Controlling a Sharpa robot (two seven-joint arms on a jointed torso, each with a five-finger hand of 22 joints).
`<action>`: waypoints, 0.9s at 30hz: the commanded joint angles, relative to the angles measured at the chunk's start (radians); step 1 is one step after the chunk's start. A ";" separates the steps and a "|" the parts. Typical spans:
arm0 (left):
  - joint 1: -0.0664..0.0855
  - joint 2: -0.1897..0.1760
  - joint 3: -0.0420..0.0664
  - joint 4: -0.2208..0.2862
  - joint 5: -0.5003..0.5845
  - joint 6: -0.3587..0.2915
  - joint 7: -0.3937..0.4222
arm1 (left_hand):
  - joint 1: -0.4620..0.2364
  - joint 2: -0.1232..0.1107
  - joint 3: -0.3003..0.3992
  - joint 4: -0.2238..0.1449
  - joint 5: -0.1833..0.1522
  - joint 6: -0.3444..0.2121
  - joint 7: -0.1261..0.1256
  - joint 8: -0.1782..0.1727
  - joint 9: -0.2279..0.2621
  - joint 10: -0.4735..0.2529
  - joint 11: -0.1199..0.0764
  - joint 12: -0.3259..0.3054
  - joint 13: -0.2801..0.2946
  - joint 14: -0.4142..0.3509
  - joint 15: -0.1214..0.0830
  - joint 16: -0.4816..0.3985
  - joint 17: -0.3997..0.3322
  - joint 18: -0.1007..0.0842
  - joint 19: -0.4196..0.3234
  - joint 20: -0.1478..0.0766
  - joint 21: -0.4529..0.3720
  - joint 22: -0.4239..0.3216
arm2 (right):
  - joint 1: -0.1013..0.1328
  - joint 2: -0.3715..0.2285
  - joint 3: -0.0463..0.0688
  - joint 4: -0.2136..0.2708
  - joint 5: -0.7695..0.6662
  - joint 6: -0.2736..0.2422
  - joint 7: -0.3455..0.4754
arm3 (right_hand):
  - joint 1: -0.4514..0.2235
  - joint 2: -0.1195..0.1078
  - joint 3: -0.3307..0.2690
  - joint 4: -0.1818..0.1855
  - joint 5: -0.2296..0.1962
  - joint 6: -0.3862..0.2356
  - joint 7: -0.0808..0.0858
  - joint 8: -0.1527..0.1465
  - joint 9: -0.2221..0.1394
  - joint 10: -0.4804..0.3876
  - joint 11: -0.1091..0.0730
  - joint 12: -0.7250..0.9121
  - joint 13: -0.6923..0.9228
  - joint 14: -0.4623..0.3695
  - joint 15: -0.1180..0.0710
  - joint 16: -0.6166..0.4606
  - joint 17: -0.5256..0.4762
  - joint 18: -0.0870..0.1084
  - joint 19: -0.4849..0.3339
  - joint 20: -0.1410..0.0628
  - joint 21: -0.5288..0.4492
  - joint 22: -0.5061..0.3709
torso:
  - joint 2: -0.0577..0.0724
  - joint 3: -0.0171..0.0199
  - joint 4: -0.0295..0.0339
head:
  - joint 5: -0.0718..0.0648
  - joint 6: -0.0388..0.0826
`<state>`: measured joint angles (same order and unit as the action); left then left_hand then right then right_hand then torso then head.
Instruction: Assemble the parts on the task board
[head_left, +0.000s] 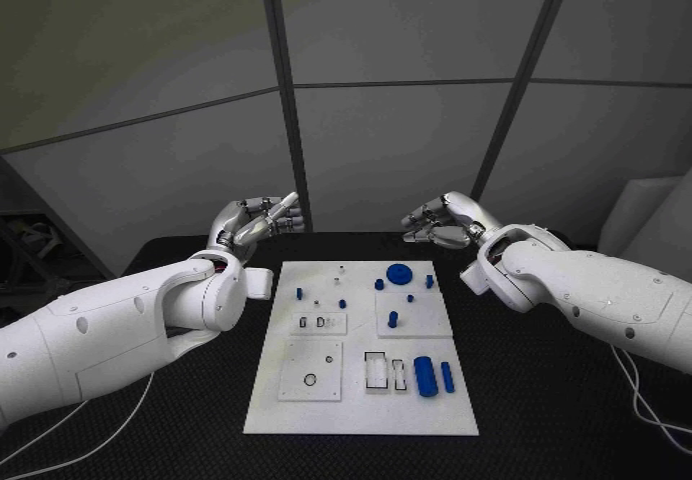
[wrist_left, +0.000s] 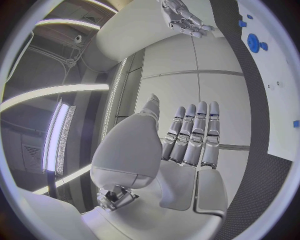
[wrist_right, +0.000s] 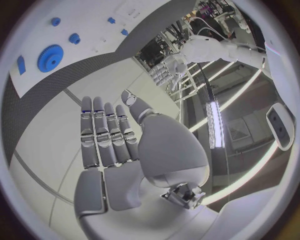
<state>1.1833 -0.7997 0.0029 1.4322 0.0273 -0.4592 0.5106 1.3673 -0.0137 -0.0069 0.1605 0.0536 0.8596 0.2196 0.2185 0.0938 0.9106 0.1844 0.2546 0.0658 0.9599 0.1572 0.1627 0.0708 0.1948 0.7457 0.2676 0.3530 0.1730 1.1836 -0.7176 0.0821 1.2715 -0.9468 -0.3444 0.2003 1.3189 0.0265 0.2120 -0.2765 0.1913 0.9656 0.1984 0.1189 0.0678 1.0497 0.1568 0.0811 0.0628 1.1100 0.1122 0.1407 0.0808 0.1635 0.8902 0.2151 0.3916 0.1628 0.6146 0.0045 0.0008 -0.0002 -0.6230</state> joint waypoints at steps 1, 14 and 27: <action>0.001 -0.017 0.001 0.046 -0.042 0.034 -0.031 | 0.011 0.005 -0.003 -0.021 0.004 0.010 0.010 0.003 -0.005 0.013 0.001 -0.006 -0.002 0.012 -0.001 -0.006 -0.004 -0.011 0.019 -0.002 0.011 0.002 | 0.013 0.000 0.000 0.026 -0.345 0.099 -0.154 | 0.018 -0.040 0.009 -0.009 -0.005 0.065 -0.030 -0.013 0.002 0.102 -0.044 -0.015 0.003 0.220 -0.073 0.064 0.045 0.020 0.171 -0.080 0.218 0.113 | 0.037 0.0008 0.0017 | -0.011 0.005; 0.001 -0.048 0.002 0.133 -0.045 0.046 -0.041 | 0.014 -0.005 -0.017 -0.052 0.003 0.010 0.009 -0.004 -0.014 0.017 0.000 -0.021 -0.003 0.018 -0.002 -0.023 -0.006 -0.013 0.036 -0.006 0.021 0.001 | 0.040 0.030 0.000 0.083 -0.661 0.186 -0.310 | -0.050 -0.075 0.046 0.000 -0.011 0.093 -0.048 -0.055 0.003 0.107 -0.069 -0.021 0.004 0.400 -0.117 0.398 0.296 -0.030 0.377 -0.121 0.685 0.591 | 0.094 -0.0019 0.0096 | -0.021 0.013; 0.001 -0.053 0.002 0.156 -0.045 0.049 -0.043 | 0.010 -0.003 -0.021 -0.057 0.003 0.007 0.011 -0.008 -0.017 0.013 0.002 -0.028 -0.003 0.017 -0.001 -0.029 -0.007 -0.014 0.036 -0.006 0.021 -0.001 | 0.058 0.073 0.000 0.064 -0.717 0.199 -0.352 | -0.070 -0.088 0.092 0.019 -0.010 0.058 -0.040 -0.055 0.003 0.099 -0.062 -0.020 0.008 0.379 -0.108 0.908 0.780 -0.098 0.517 -0.105 1.006 1.059 | 0.112 -0.0043 0.0150 | -0.026 0.013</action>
<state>1.1823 -0.8517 0.0038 1.5843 -0.0076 -0.4250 0.4664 1.3807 -0.0170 -0.0288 0.1087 0.0538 0.8667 0.2197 0.2145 0.0777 0.9212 0.1807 0.2312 0.0638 0.9723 0.1520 0.1393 0.0659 0.1946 0.7736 0.2611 0.3682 0.1729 1.2381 -0.6482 0.0815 1.3378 -1.6222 -0.1680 -0.1258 1.2537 -0.0616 0.2989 -0.2580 0.1857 1.0326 0.1582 0.0658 0.0698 1.1520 0.0891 0.0608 0.0689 1.4650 -0.0036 1.0376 0.8494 0.0845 1.4013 0.1088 1.3924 1.2125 0.7226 0.0009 0.0146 -0.0269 -0.6092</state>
